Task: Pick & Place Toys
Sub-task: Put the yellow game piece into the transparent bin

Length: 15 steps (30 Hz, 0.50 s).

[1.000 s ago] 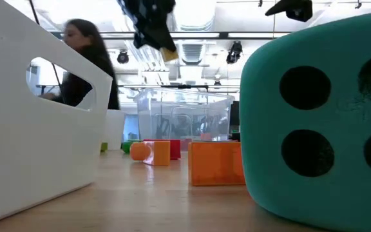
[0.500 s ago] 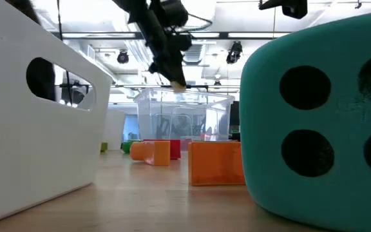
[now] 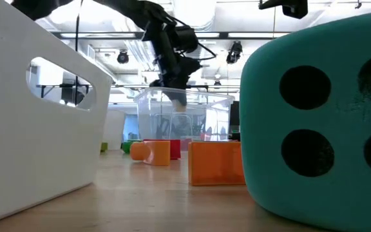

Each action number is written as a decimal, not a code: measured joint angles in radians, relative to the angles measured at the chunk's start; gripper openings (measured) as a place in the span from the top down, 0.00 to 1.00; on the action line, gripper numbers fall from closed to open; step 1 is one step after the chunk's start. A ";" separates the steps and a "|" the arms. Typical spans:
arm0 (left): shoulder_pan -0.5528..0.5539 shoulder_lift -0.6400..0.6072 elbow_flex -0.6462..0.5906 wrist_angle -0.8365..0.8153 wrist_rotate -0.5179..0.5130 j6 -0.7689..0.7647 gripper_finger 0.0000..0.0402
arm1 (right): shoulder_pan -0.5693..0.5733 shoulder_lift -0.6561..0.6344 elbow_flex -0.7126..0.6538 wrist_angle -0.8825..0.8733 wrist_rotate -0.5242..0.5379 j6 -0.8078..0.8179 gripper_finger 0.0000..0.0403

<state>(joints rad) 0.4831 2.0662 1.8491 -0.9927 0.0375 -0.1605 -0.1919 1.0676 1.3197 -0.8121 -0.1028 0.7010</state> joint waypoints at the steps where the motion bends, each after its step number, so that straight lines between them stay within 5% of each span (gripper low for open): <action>1: 0.001 0.010 0.012 -0.007 0.000 -0.028 0.78 | 0.000 0.000 0.000 0.002 0.000 0.000 0.38; 10: 0.022 0.038 0.011 -0.022 -0.009 -0.419 0.78 | 0.000 0.000 0.000 0.008 0.000 0.006 0.38; 15: 0.016 0.038 0.011 -0.008 -0.025 -0.515 0.78 | 0.000 0.000 0.000 0.009 0.000 0.005 0.38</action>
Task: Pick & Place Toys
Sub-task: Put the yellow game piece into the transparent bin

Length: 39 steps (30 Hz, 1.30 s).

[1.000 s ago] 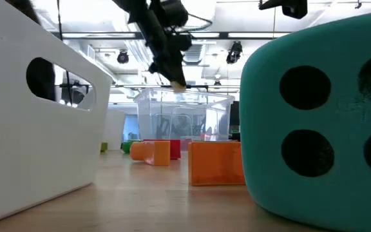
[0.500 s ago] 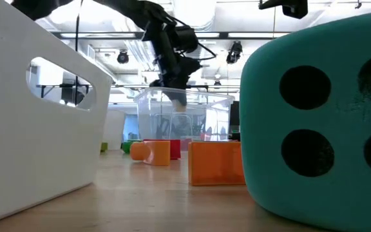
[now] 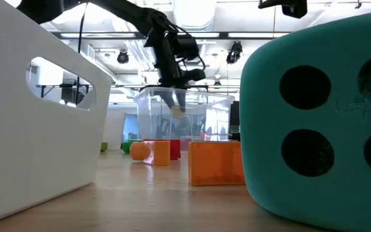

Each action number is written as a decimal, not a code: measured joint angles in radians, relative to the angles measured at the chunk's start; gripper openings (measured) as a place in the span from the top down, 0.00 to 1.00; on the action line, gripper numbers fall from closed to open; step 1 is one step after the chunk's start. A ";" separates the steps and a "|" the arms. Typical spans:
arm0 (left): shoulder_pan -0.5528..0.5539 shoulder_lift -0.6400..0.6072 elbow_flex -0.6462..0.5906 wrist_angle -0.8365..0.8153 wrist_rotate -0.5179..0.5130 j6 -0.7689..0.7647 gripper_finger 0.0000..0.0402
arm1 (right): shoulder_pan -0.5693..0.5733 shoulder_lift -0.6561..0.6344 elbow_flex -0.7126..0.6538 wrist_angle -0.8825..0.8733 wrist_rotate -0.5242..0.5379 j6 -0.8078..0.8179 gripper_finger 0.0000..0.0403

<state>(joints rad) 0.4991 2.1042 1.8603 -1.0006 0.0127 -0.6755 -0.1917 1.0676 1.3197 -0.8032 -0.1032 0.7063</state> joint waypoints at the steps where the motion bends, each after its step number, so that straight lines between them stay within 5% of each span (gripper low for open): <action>1: -0.004 0.000 0.000 0.007 -0.012 -0.002 0.78 | 0.000 0.000 0.000 0.000 0.000 -0.001 0.38; 12: -0.037 0.016 -0.016 0.040 -0.020 0.077 0.78 | 0.000 0.000 0.000 0.000 -0.003 -0.003 0.38; 39: -0.018 0.013 -0.134 0.132 0.012 -0.103 0.78 | 0.000 0.000 0.000 0.000 -0.012 0.006 0.38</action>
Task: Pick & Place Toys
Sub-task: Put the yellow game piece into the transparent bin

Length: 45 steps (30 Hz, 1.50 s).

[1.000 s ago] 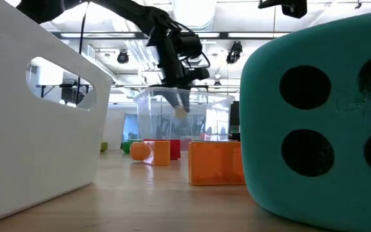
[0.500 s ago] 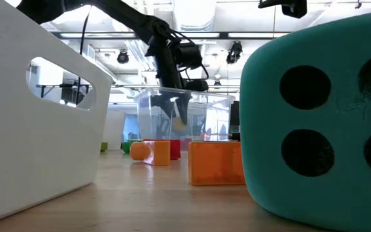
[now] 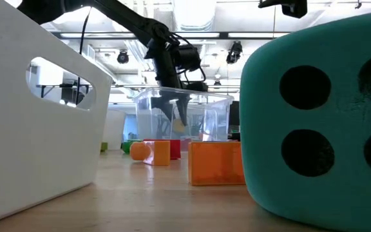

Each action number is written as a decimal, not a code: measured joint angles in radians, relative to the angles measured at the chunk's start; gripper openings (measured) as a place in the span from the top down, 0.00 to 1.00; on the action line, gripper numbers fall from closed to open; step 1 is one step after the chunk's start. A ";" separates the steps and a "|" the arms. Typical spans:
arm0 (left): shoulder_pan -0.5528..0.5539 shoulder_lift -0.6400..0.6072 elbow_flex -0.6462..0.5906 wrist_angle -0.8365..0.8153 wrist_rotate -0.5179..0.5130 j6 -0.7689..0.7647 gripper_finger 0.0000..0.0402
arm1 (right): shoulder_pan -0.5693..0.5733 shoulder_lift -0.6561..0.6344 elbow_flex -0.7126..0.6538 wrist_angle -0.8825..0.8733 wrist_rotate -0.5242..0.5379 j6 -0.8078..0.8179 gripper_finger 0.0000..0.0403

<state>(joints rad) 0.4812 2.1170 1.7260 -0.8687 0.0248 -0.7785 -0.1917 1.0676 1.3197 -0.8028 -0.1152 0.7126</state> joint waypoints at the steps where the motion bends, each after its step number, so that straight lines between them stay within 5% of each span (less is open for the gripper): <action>1: 0.000 -0.001 0.000 0.011 -0.002 -0.001 0.78 | 0.000 0.000 0.000 0.000 -0.001 0.000 0.38; 25: 0.015 -0.004 -0.056 0.008 -0.014 -0.266 0.78 | 0.000 0.000 0.000 0.001 -0.020 0.022 0.38; 45: 0.005 -0.004 -0.097 0.019 -0.017 -0.270 0.78 | 0.000 0.000 0.000 0.001 -0.020 0.021 0.38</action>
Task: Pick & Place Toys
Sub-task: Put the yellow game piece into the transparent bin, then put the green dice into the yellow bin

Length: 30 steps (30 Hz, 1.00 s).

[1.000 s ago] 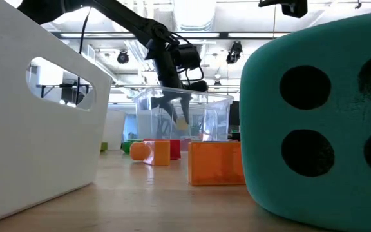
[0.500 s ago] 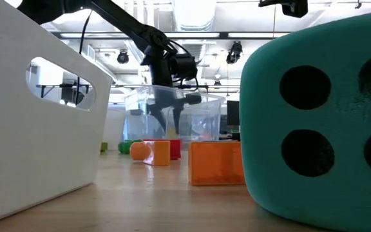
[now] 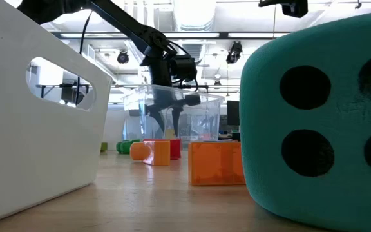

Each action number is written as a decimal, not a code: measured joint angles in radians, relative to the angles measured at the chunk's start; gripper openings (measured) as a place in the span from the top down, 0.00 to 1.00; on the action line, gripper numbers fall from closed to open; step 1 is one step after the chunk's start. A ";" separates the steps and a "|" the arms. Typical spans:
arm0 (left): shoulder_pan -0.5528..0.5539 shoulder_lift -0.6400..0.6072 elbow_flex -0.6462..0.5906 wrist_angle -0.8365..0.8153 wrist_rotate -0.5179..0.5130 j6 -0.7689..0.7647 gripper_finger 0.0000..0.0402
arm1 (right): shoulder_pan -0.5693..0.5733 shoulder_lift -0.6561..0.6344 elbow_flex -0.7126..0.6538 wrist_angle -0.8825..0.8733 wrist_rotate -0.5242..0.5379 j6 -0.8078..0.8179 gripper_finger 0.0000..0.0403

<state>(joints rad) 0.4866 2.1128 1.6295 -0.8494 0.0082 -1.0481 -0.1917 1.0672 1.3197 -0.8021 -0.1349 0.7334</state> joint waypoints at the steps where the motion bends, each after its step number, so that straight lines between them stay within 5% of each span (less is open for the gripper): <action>1: 0.000 0.000 0.000 0.000 0.000 0.000 0.78 | 0.000 0.000 0.000 0.000 0.000 0.000 0.38; 12: -0.001 0.000 0.000 0.000 0.000 0.027 0.48 | 0.000 0.000 0.000 0.000 0.000 -0.001 0.38; 20: -0.001 0.000 0.003 -0.001 0.004 0.075 0.39 | 0.000 0.000 0.000 0.000 0.000 -0.003 0.38; 30: -0.042 -0.006 0.061 -0.057 -0.055 0.312 0.35 | 0.000 0.000 0.000 0.000 0.000 -0.007 0.38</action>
<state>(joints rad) 0.4449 2.1067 1.6909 -0.9061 -0.0465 -0.7356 -0.1917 1.0672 1.3197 -0.8024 -0.1349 0.7261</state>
